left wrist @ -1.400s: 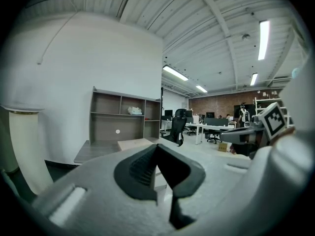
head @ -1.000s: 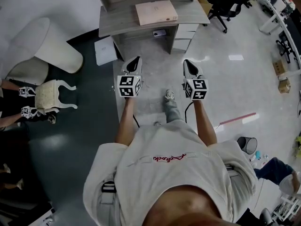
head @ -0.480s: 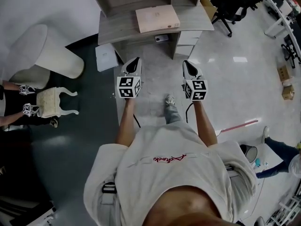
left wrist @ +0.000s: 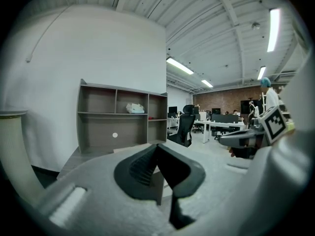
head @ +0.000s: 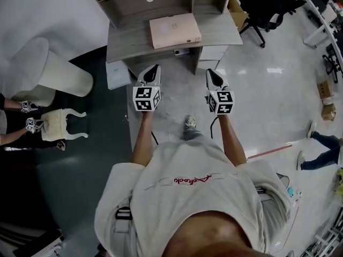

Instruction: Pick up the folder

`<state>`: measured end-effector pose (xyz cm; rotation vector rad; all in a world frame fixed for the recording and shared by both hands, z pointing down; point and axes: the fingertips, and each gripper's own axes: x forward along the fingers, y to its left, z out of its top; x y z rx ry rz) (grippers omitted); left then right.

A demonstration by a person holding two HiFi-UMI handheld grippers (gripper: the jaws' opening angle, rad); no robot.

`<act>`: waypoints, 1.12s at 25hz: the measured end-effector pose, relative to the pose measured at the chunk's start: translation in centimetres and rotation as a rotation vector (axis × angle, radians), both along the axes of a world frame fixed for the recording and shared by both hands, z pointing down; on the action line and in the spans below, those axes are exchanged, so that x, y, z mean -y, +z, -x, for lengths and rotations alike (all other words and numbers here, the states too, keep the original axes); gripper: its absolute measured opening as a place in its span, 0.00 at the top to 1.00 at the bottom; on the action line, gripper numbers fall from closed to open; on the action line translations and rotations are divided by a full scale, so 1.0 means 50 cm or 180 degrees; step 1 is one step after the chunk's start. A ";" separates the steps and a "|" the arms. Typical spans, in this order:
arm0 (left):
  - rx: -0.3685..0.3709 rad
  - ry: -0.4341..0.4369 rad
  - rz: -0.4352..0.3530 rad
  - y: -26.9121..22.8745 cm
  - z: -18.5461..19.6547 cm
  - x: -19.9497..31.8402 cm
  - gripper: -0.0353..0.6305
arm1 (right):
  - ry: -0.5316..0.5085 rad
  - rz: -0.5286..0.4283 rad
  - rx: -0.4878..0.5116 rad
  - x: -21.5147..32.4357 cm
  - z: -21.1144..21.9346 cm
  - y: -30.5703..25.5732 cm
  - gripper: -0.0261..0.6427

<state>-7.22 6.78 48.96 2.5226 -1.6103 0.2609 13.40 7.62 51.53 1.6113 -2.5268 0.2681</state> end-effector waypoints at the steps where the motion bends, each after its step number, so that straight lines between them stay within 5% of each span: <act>1: 0.0003 -0.0002 0.0002 -0.002 -0.008 0.017 0.94 | -0.0003 0.0009 0.0001 0.016 -0.007 0.001 0.95; 28: 0.0019 -0.0154 0.0106 0.027 -0.074 0.309 0.94 | -0.0233 0.0193 -0.0009 0.309 -0.057 0.053 0.95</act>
